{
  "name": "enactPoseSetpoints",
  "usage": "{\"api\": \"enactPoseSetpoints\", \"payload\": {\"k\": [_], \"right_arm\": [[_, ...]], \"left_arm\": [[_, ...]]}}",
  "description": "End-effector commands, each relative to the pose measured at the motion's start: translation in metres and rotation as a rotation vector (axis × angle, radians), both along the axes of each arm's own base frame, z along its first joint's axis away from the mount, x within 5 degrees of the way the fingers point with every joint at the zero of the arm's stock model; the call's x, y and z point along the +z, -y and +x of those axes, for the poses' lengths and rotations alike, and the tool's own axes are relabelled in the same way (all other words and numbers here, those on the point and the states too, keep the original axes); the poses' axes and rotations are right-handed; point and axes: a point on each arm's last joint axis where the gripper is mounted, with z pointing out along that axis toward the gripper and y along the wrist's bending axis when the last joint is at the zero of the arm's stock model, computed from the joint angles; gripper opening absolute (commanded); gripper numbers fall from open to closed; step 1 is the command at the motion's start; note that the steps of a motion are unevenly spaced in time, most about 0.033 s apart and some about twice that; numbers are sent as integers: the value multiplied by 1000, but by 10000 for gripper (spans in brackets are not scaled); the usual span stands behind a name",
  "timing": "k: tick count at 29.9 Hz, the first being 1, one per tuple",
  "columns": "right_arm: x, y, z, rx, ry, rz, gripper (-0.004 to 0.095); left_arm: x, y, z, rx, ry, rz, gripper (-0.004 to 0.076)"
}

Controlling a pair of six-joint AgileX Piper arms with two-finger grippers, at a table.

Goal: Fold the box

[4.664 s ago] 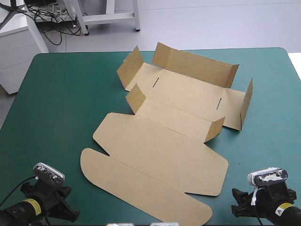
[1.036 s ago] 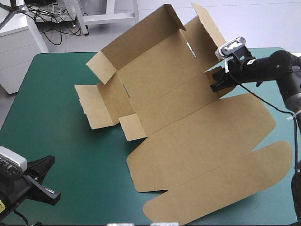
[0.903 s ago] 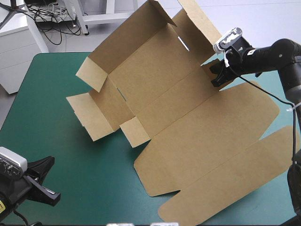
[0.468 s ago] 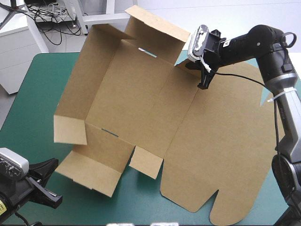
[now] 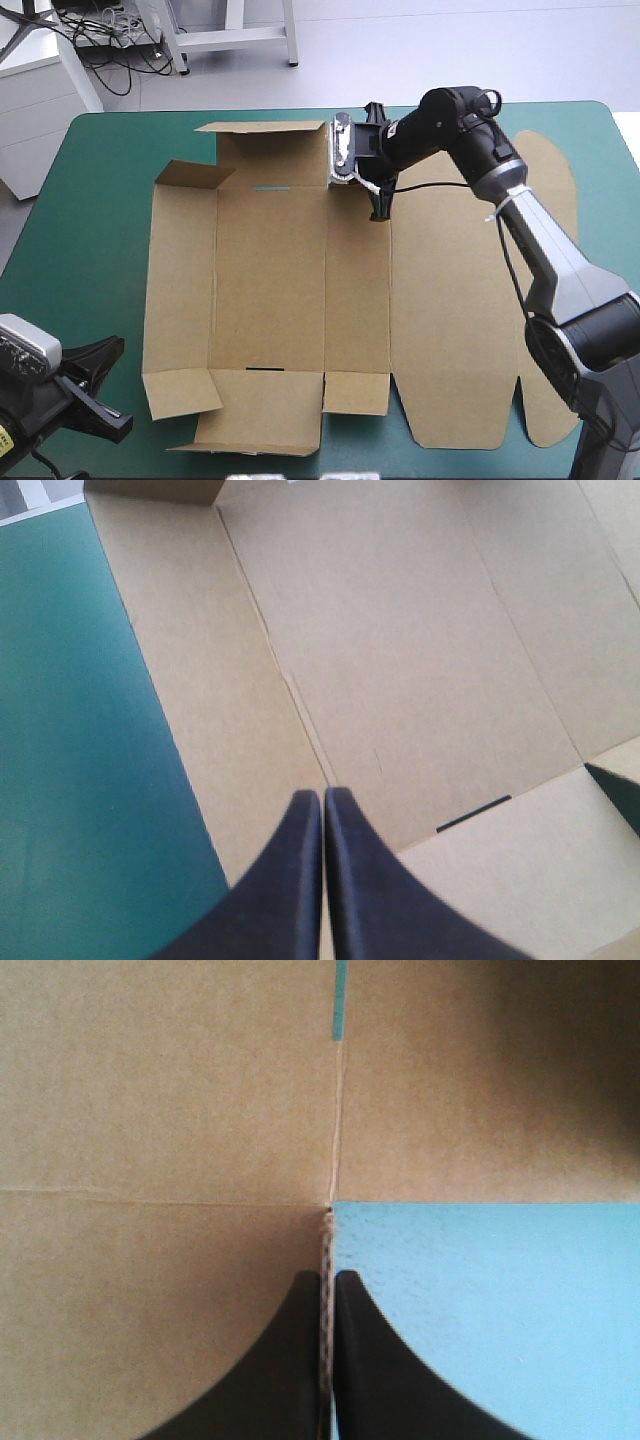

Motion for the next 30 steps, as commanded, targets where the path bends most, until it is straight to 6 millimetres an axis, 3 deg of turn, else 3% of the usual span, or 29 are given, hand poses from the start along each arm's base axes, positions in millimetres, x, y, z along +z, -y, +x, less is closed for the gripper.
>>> {"api": "enactPoseSetpoints", "payload": {"k": [1,5,10,13,17,19,24,30], "right_arm": [[17,-11,-7,31,73,57,-20],[3,-21,2,42,73,57,-20],[1,-22,7,15,90,69,44],[1,-21,8,10,102,62,218],[1,-21,8,-17,87,68,533],[1,-21,9,-32,78,75,602],[10,-12,6,-176,43,91,563],[35,15,-3,-506,36,108,231]], "left_arm": [[13,1,1,-2,63,-45,-10],[13,1,1,-2,63,-45,-10],[13,1,1,-1,64,-44,-10],[13,1,2,3,67,-38,-10],[13,0,2,5,69,-34,-10],[13,0,2,5,69,-34,-10],[13,0,2,5,69,-34,-10],[13,0,2,5,69,-34,-10]]}}
